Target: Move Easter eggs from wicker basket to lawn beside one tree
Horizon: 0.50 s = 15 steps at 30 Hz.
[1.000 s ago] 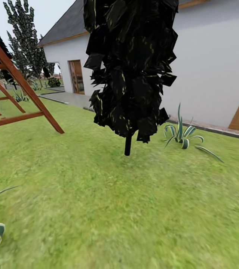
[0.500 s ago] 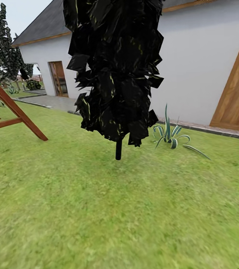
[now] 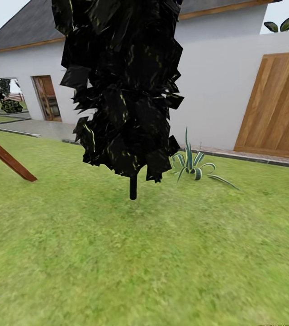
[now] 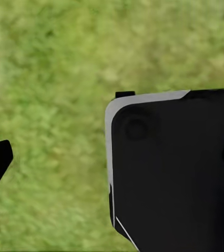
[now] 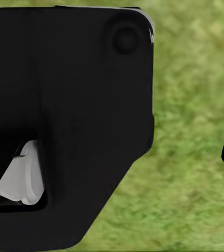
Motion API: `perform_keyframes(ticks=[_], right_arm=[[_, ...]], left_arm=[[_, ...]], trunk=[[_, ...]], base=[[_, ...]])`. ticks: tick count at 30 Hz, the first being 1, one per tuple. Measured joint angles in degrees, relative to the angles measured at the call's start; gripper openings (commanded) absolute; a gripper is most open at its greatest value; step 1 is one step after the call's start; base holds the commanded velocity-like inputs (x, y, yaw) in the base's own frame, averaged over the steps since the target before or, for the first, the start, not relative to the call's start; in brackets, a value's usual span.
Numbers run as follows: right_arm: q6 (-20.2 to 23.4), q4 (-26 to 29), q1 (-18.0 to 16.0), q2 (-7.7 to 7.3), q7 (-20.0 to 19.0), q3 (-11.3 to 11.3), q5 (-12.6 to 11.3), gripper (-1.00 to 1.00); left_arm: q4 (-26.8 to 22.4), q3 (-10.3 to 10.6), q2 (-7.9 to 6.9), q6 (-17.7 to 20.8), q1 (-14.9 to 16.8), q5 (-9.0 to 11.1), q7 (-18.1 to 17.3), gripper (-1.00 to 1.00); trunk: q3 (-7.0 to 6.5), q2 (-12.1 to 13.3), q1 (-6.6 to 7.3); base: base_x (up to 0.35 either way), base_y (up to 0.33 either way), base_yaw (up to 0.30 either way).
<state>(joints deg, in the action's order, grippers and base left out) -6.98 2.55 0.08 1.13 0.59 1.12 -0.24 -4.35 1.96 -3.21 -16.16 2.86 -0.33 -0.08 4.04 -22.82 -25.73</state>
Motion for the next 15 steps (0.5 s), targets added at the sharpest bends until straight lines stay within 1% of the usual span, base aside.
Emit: perform_keyframes(ticks=[6, 11, 15], right_arm=[[0.04, 0.01, 0.00, 0.00, -0.02, 0.00, 0.00, 1.00], [0.05, 0.02, 0.00, 0.00, 0.02, 0.00, 0.00, 1.00], [0.01, 0.00, 0.00, 0.00, 0.01, 0.00, 0.00, 1.00]], left_arm=[[0.00, 0.05, -0.53, 0.00, 0.00, 0.01, 0.00, 1.00], [0.00, 0.05, -0.62, -0.05, 0.00, -0.01, 0.00, 1.00], [-0.03, 0.06, -0.63, -0.08, 0.00, -0.04, 0.00, 1.00]], trunk=[[-0.33, 0.00, 0.00], [-0.45, 0.00, 0.00], [-0.56, 0.00, 0.01]], base=[[0.182, 0.288, -0.226], [0.186, 0.288, -0.084], [0.237, 0.251, -0.172]])
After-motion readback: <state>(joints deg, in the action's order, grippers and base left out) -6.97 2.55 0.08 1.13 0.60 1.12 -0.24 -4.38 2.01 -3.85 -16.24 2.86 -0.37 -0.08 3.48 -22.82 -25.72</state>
